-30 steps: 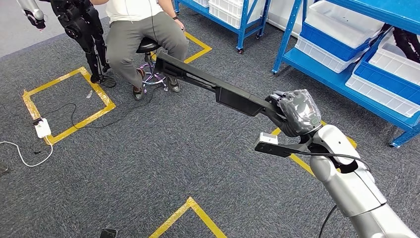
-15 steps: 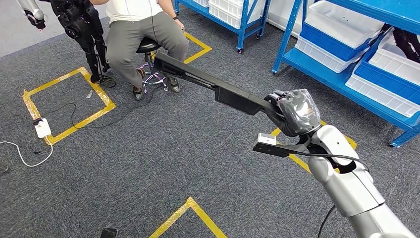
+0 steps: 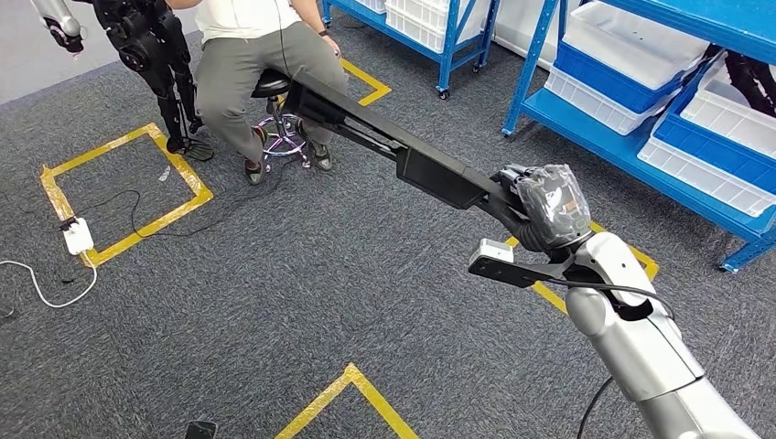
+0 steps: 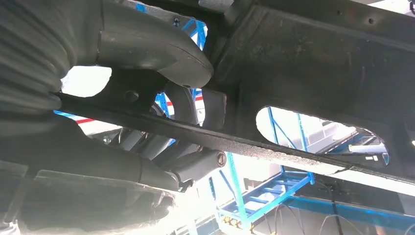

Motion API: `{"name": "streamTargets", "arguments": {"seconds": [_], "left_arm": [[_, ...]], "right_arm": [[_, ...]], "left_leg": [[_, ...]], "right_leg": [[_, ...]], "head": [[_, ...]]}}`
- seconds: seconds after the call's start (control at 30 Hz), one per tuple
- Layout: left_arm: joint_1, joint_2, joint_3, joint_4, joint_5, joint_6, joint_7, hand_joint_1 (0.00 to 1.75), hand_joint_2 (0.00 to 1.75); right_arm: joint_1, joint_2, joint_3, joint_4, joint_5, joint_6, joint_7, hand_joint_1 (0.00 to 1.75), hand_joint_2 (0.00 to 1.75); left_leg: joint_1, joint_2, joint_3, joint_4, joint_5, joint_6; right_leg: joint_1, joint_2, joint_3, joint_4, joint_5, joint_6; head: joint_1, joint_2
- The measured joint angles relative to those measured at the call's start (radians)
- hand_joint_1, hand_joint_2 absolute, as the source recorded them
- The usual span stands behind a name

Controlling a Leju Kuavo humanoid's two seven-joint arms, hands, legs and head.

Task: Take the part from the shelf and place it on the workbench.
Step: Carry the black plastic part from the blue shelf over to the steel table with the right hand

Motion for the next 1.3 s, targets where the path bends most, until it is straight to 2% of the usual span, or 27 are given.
{"name": "streamTargets", "arguments": {"seconds": [0.13, 0.2, 0.23, 0.3, 0.33, 0.37, 0.4, 0.43, 0.47, 0.5, 0.53, 0.57, 0.67, 0.73, 0.8, 0.87, 0.9, 0.93, 0.97, 1.03, 1.1, 1.13, 1.2, 1.3], "left_arm": [[0.0, 0.002, 0.0, 0.001, 0.0, 0.0, 0.0, 0.0, 1.75], [-0.001, 0.001, 0.0, 0.001, 0.0, 0.0, -0.001, 0.0, 1.75], [-0.001, 0.001, 0.0, 0.001, 0.0, 0.0, -0.001, 0.0, 1.75], [-0.001, 0.0, 0.0, 0.001, 0.0, 0.0, -0.001, 0.0, 1.75], [-0.001, 0.0, 0.0, 0.001, 0.0, 0.0, -0.001, 0.0, 1.75], [-0.001, 0.0, 0.0, 0.001, 0.0, 0.0, -0.001, 0.0, 1.75], [-0.001, -0.001, 0.0, 0.001, 0.0, 0.0, -0.001, 0.0, 1.75], [-0.001, -0.002, 0.0, 0.001, 0.0, 0.0, -0.001, 0.0, 1.75], [-0.001, -0.002, 0.0, 0.001, 0.0, 0.0, -0.001, 0.0, 1.75], [-0.001, -0.001, 0.0, 0.001, 0.0, 0.0, -0.001, 0.0, 1.75], [-0.001, 0.0, 0.0, 0.001, 0.0, 0.0, -0.001, 0.0, 1.75], [-0.001, 0.002, 0.0, 0.001, 0.0, 0.0, -0.001, 0.0, 1.75], [-0.001, 0.002, 0.0, 0.001, 0.002, 0.0, -0.001, 0.0, 1.75], [-0.002, 0.002, 0.0, 0.002, 0.003, 0.0, -0.001, 0.0, 1.75], [-0.002, 0.002, -0.001, 0.002, 0.003, 0.001, -0.002, 0.0, 1.75], [-0.001, 0.002, -0.001, 0.004, 0.003, 0.001, -0.002, 0.0, 1.75], [-0.001, 0.003, -0.001, 0.005, 0.003, 0.001, -0.002, 0.0, 1.75], [0.0, 0.002, -0.001, 0.006, 0.003, 0.001, -0.002, 0.0, 1.75], [0.0, 0.002, -0.001, 0.007, 0.003, 0.001, -0.002, 0.0, 1.75], [-0.001, 0.004, -0.001, 0.007, 0.003, 0.001, -0.002, 0.0, 1.75], [-0.002, 0.005, -0.001, 0.008, 0.003, 0.002, -0.002, 0.0, 1.75], [-0.003, 0.006, -0.001, 0.008, 0.003, 0.002, -0.002, 0.0, 1.75], [-0.004, 0.005, -0.001, 0.008, 0.004, 0.002, -0.003, 0.0, 1.75], [-0.005, 0.004, -0.001, 0.008, 0.004, 0.002, -0.003, 0.0, 1.75]], "right_arm": [[-0.001, 0.001, -0.002, 0.003, -0.002, 0.0, 0.0, 1.75, 1.75], [-0.004, 0.0, -0.005, 0.003, -0.003, 0.0, 0.0, 1.75, 1.75], [-0.006, -0.001, -0.006, 0.003, -0.003, 0.0, 0.0, 1.75, 1.75], [-0.007, -0.004, -0.007, 0.006, -0.004, 0.0, 0.0, 1.75, 1.75], [-0.005, -0.005, -0.007, 0.007, -0.004, 0.0, 0.0, 1.75, 1.75], [-0.002, -0.007, -0.007, 0.009, -0.004, 0.0, 0.0, 1.75, 1.75], [0.0, -0.007, -0.007, 0.01, -0.004, 0.0, 0.0, 1.75, 1.75], [0.001, -0.008, -0.007, 0.012, -0.004, 0.0, 0.0, 1.75, 1.75], [0.0, -0.008, -0.007, 0.012, -0.004, 0.0, 0.0, 1.75, 1.75], [-0.003, -0.008, -0.006, 0.012, -0.004, 0.0, 0.0, 1.75, 1.75], [-0.005, -0.007, -0.006, 0.013, -0.004, 0.0, 0.0, 1.75, 1.75], [-0.006, -0.007, -0.006, 0.013, -0.004, 0.0, 0.0, 1.75, 1.75], [-0.007, -0.007, -0.005, 0.015, -0.005, 0.001, 0.0, 1.75, 1.75], [-0.009, -0.006, -0.004, 0.016, -0.006, 0.001, 0.0, 1.75, 1.75], [-0.013, -0.006, -0.003, 0.017, -0.008, 0.001, 0.0, 1.75, 1.75], [-0.016, -0.004, 0.001, 0.02, -0.011, 0.001, 0.0, 1.75, 1.75], [-0.016, -0.003, 0.003, 0.022, -0.012, 0.002, 0.0, 1.75, 1.75], [-0.016, -0.002, 0.004, 0.024, -0.013, 0.002, 0.0, 1.75, 1.75], [-0.016, -0.002, 0.006, 0.025, -0.014, 0.002, 0.0, 1.75, 1.75], [-0.017, -0.001, 0.007, 0.026, -0.017, 0.002, 0.0, 1.75, 1.75], [-0.019, -0.001, 0.008, 0.027, -0.02, 0.002, 0.001, 1.75, 1.75], [-0.02, -0.001, 0.009, 0.028, -0.022, 0.002, 0.002, 1.75, 1.75], [-0.021, -0.002, 0.01, 0.029, -0.022, 0.002, 0.003, 1.75, 1.75], [-0.028, -0.002, 0.012, 0.029, -0.013, -0.005, 0.006, 1.75, 1.75]], "left_leg": [[0.001, 0.002, 0.0, -0.001, 0.001, 0.008], [0.007, 0.008, 0.008, -0.014, 0.008, 0.016], [0.011, 0.012, 0.012, -0.02, 0.011, 0.019], [0.013, 0.022, 0.013, -0.023, 0.012, 0.021], [0.013, 0.027, 0.012, -0.022, 0.012, 0.021], [0.014, 0.032, 0.011, -0.022, 0.011, 0.02], [0.015, 0.037, 0.011, -0.021, 0.01, 0.018], [0.017, 0.044, 0.011, -0.019, 0.008, 0.015], [0.018, 0.05, 0.011, -0.014, 0.005, 0.009], [0.018, 0.056, 0.01, -0.007, -0.001, 0.001], [0.016, 0.062, 0.01, -0.001, -0.006, -0.008], [0.014, 0.067, 0.009, 0.004, -0.01, -0.015], [0.015, 0.084, 0.01, 0.006, -0.013, -0.025], [0.023, 0.074, 0.004, 0.024, -0.029, -0.034], [0.027, 0.043, -0.033, 0.107, -0.082, -0.042], [0.027, 0.027, -0.094, 0.235, -0.14, -0.043], [0.027, 0.024, -0.116, 0.275, -0.149, -0.042], [0.027, 0.022, -0.121, 0.28, -0.139, -0.038], [0.027, 0.019, -0.108, 0.248, -0.113, -0.032], [0.026, -0.005, -0.048, 0.121, -0.051, -0.017], [0.02, -0.025, -0.005, 0.035, -0.023, -0.008], [0.016, -0.027, 0.0, 0.024, -0.023, -0.006], [0.013, -0.014, 0.005, 0.013, -0.017, -0.002], [0.011, -0.009, 0.016, -0.014, -0.004, -0.014]], "right_leg": [[-0.002, 0.001, 0.0, -0.003, 0.001, 0.005], [0.0, 0.002, -0.013, 0.021, -0.013, 0.007], [0.001, 0.002, -0.033, 0.062, -0.034, 0.005], [-0.001, 0.002, -0.101, 0.198, -0.091, -0.002], [-0.002, 0.002, -0.135, 0.262, -0.112, -0.001], [-0.004, 0.002, -0.154, 0.296, -0.119, 0.003], [-0.006, 0.001, -0.151, 0.288, -0.109, 0.011], [-0.01, -0.003, -0.129, 0.241, -0.086, 0.022], [-0.014, -0.017, -0.09, 0.166, -0.057, 0.032], [-0.014, -0.032, -0.053, 0.098, -0.033, 0.038], [-0.013, -0.042, -0.028, 0.049, -0.018, 0.035], [-0.011, -0.049, -0.015, 0.026, -0.011, 0.028], [-0.008, -0.029, -0.02, 0.028, -0.007, 0.003], [-0.011, -0.014, -0.021, 0.028, -0.004, -0.008], [-0.012, 0.001, -0.02, 0.027, -0.001, -0.019], [-0.006, 0.017, -0.021, 0.027, 0.0, -0.027], [-0.003, 0.026, -0.021, 0.027, -0.001, -0.029], [-0.001, 0.036, -0.021, 0.027, -0.001, -0.03], [0.001, 0.046, -0.02, 0.027, -0.001, -0.03], [0.004, 0.063, -0.019, 0.027, 0.0, -0.029], [0.005, 0.073, -0.021, 0.027, 0.001, -0.027], [0.004, 0.077, -0.022, 0.026, 0.002, -0.024], [0.006, 0.084, -0.026, 0.021, 0.005, -0.015], [0.018, 0.076, -0.015, 0.0, 0.015, -0.019]], "head": [[0.0, 0.0], [0.001, 0.0], [0.002, 0.0], [0.004, 0.0], [0.004, 0.0], [0.004, 0.0], [0.004, 0.0], [0.004, 0.0], [0.004, 0.0], [0.005, 0.0], [0.004, 0.0], [0.004, 0.0], [0.002, 0.0], [0.001, 0.0], [0.0, 0.0], [0.0, 0.0], [0.0, 0.0], [0.0, 0.0], [0.0, 0.0], [0.001, 0.0], [0.001, 0.0], [0.002, 0.0], [0.0, 0.0], [0.002, 0.0]]}}
